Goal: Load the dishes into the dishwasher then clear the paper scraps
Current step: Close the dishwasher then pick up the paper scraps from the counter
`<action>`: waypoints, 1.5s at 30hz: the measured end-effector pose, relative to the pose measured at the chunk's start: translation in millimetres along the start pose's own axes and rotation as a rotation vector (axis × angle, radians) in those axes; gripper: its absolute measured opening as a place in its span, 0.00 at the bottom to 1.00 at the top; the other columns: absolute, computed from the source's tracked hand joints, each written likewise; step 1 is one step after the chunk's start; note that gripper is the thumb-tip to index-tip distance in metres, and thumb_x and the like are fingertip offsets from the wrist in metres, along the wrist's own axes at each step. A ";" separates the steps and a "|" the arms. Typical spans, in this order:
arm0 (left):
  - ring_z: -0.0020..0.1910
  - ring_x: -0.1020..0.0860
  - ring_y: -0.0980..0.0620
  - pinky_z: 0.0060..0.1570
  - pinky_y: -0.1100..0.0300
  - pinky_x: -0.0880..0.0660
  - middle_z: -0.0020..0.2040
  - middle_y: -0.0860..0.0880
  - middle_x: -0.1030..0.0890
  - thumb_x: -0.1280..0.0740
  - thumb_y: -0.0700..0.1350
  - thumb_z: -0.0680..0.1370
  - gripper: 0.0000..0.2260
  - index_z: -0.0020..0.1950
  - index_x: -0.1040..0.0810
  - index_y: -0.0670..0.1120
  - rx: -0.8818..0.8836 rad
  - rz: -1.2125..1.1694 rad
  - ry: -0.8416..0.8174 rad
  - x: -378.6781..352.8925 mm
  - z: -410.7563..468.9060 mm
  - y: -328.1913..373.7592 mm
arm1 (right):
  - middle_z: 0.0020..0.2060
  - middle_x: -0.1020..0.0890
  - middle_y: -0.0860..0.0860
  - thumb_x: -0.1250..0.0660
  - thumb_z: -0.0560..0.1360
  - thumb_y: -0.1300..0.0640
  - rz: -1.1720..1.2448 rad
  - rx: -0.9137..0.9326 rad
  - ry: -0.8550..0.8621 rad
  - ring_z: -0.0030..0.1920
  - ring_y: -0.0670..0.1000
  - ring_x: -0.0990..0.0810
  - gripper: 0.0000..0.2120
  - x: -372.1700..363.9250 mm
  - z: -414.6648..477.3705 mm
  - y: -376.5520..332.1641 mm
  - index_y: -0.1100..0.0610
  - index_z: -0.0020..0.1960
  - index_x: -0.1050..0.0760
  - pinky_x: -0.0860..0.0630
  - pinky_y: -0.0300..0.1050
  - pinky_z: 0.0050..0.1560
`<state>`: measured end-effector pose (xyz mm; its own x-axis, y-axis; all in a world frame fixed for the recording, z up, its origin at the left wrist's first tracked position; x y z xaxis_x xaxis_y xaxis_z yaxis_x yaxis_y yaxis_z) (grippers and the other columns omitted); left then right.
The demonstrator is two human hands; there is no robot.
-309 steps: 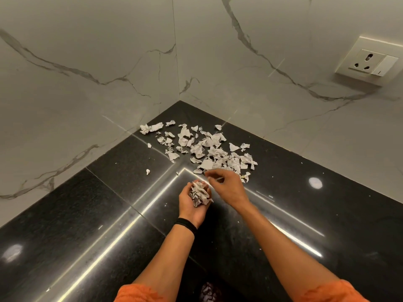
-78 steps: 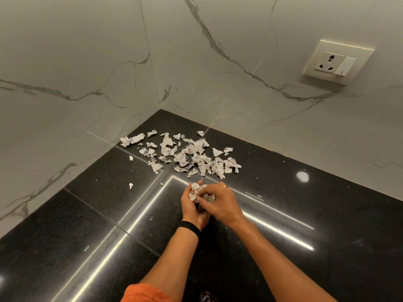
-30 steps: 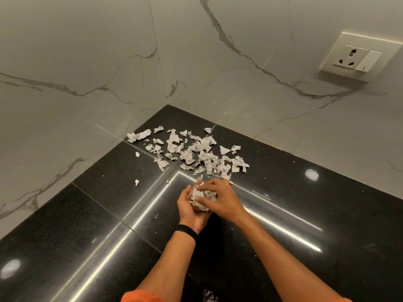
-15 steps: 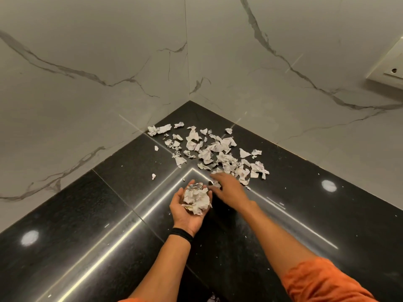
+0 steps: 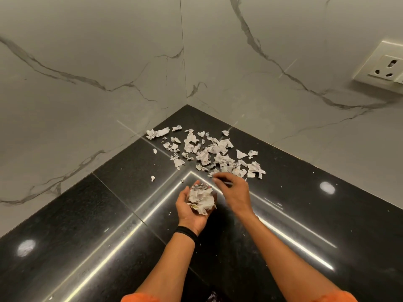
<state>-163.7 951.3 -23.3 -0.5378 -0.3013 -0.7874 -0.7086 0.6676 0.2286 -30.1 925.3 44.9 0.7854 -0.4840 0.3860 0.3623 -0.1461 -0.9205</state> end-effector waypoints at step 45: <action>0.55 0.20 0.40 0.58 0.47 0.25 0.59 0.39 0.18 0.38 0.53 0.75 0.24 0.68 0.23 0.42 -0.115 -0.075 -0.037 10.0 -43.6 23.6 | 0.49 0.14 0.44 0.30 0.79 0.56 0.173 0.058 -0.185 0.51 0.41 0.16 0.06 -54.7 -33.7 -48.2 0.50 0.51 0.15 0.21 0.36 0.52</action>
<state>-205.7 934.4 -0.8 -0.4660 -0.3204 -0.8248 -0.7949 0.5610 0.2311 -107.3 929.8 66.1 0.9149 -0.3304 0.2321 0.2384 -0.0220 -0.9709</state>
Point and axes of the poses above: each hand's wrist, its own z-axis towards the middle knuckle, its own x-axis out of the back of the hand, y = z × x, the point moved 6 cm from there along z, towards the middle knuckle
